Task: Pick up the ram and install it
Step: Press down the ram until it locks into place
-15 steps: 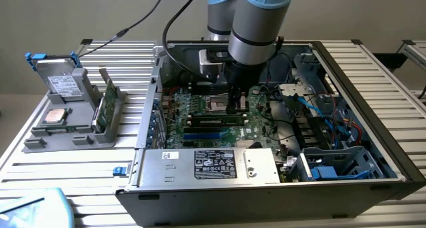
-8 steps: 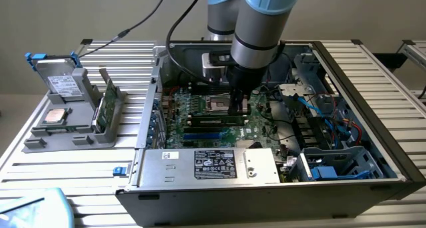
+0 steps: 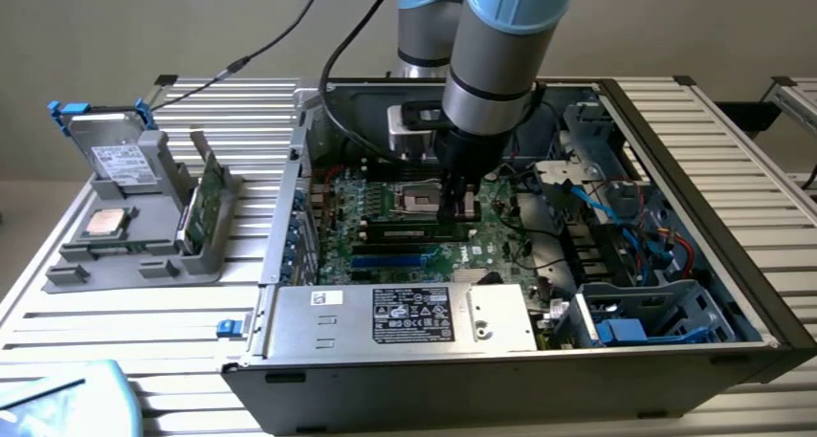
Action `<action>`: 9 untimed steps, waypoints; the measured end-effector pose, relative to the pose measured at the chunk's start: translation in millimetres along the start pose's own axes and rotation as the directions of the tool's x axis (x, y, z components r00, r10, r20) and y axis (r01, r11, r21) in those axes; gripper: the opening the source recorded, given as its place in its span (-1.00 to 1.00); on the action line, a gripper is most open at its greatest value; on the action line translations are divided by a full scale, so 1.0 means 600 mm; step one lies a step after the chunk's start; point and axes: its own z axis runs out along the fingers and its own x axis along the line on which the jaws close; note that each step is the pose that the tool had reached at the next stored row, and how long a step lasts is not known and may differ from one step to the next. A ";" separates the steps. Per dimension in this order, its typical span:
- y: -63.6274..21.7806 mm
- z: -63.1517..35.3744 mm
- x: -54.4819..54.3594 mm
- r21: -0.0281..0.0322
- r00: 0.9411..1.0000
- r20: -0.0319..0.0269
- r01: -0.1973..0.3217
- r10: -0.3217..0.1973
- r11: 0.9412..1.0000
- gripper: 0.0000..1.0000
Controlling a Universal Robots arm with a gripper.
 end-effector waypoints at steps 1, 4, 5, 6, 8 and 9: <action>0.000 0.000 0.000 0.000 1.000 0.000 0.000 0.000 1.000 -0.79; -0.001 0.000 -0.001 0.000 1.000 0.000 0.000 0.000 1.000 -0.79; -0.001 0.000 -0.001 0.000 1.000 0.000 0.000 0.000 1.000 -0.79; -0.002 0.000 -0.001 0.000 1.000 0.000 0.000 0.000 1.000 -0.79; -0.002 0.000 -0.001 0.000 1.000 0.000 0.000 0.000 1.000 -0.79; -0.002 0.002 -0.001 0.000 1.000 0.000 0.000 0.000 1.000 -0.79</action>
